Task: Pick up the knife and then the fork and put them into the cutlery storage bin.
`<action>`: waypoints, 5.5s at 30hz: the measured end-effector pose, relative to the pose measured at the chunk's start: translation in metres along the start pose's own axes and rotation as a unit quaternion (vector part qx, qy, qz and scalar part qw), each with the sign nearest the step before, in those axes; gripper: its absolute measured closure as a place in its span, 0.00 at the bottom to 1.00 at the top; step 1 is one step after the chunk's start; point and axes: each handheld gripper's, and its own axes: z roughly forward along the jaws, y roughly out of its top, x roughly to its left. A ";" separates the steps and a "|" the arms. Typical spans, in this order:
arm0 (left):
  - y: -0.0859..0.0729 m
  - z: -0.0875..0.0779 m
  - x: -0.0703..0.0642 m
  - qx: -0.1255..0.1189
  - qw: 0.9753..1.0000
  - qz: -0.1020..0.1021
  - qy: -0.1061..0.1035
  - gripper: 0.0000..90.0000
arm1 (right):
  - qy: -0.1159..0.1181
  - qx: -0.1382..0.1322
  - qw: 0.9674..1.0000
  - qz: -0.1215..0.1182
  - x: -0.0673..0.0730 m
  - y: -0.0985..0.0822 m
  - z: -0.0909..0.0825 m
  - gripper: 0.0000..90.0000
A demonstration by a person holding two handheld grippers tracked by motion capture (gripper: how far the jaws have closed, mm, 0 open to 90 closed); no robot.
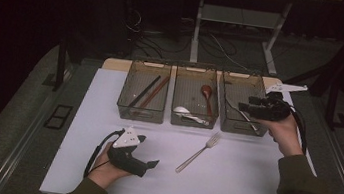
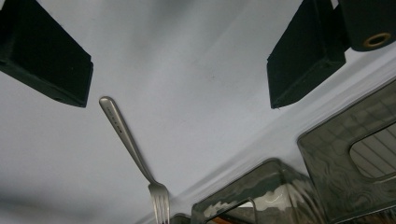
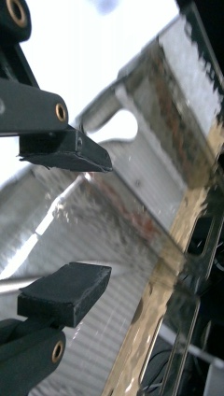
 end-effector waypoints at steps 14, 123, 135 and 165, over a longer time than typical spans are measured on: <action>-0.006 -0.005 0.005 -0.004 1.000 -0.012 -0.002 0.02 | 0.032 -0.002 0.999 -0.027 0.041 -0.031 -0.009 0.47; -0.008 0.000 0.004 0.000 1.000 -0.004 -0.018 0.00 | 0.000 -0.080 0.997 -0.017 -0.013 0.034 -0.080 0.99; -0.008 0.000 0.004 0.000 1.000 -0.007 -0.019 0.00 | -0.078 -0.082 0.993 -0.014 -0.042 0.058 -0.097 0.99; -0.009 0.000 0.004 0.001 1.000 -0.007 -0.021 0.00 | -0.131 0.051 0.988 0.059 -0.091 -0.008 0.011 0.89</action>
